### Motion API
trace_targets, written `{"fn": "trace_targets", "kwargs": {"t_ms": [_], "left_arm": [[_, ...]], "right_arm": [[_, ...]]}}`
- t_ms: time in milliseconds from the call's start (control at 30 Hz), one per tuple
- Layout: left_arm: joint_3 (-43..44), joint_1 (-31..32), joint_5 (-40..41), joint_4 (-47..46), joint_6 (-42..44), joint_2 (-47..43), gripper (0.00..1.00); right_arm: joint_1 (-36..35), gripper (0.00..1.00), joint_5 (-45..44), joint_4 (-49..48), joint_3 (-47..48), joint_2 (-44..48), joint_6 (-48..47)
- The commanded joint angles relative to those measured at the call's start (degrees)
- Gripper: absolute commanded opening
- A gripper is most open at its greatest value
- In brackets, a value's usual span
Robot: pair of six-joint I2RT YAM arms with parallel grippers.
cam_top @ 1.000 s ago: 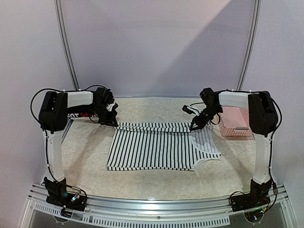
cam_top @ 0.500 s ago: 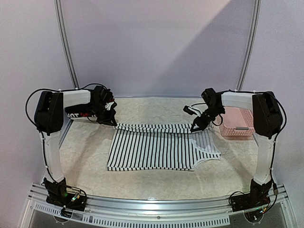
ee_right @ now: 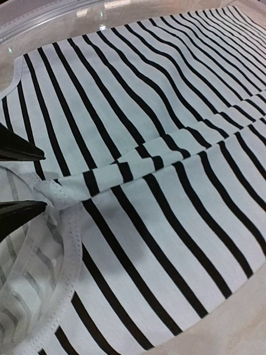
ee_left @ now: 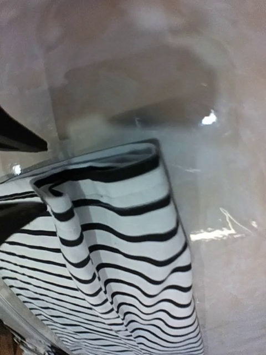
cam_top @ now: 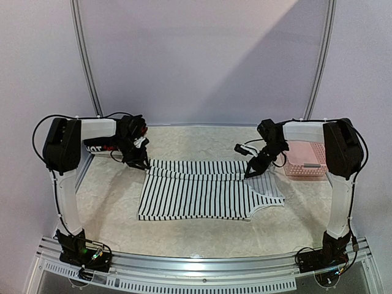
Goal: Fold and stack the mixed laundry pile
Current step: Fold the flattened tank top at the center of the board, then adjust the 1/3-folded tank top at the center of the board.
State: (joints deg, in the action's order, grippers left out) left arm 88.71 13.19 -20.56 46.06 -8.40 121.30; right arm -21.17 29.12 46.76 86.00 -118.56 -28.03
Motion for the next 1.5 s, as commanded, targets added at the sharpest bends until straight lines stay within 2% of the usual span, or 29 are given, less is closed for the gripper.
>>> {"fn": "trace_targets", "kwargs": {"t_ms": [0,67,167,400,567,700,867,1067,1267,1467], "left_arm": [[-3.8,1.0,0.7,1.2,-0.4,-9.2,0.39],[-2.2,1.0,1.8,0.6,-0.7,-11.3,0.4],[2.4,1.1,3.0,1.2,-1.3,-9.8,0.4],[7.2,2.5,2.2,-2.5,-4.0,-4.1,0.38],[8.1,5.2,-0.4,-5.5,-5.0,-1.5,0.35],[7.4,6.4,-0.5,-4.4,-4.5,0.5,0.32],[2.2,6.4,-0.4,-3.1,-4.0,0.2,0.25],[-3.0,6.5,0.8,-1.3,-3.2,-0.7,0.22],[-2.5,6.6,2.6,1.5,-2.7,-1.9,0.2],[3.8,7.1,2.8,3.5,-3.7,-5.3,0.25]], "right_arm": [[0.1,0.3,1.1,4.6,-0.7,3.0,-2.2],[0.7,0.35,2.5,5.6,1.3,5.0,-2.4],[1.9,0.36,2.2,6.7,6.9,5.5,-1.3],[5.9,0.35,-13.8,-0.1,12.1,1.0,5.8],[7.7,0.31,-18.9,-1.9,12.3,-3.1,6.8],[8.2,0.24,-20.7,-2.6,9.9,-4.4,5.5],[8.2,0.14,-21.5,-4.7,4.0,-2.8,4.6],[8.3,0.13,-24.8,-8.5,-3.3,-1.1,4.0],[8.3,0.18,-26.2,-10.2,-4.2,1.1,4.0],[7.1,0.34,-17.5,-7.7,-1.9,8.2,3.3]]}}
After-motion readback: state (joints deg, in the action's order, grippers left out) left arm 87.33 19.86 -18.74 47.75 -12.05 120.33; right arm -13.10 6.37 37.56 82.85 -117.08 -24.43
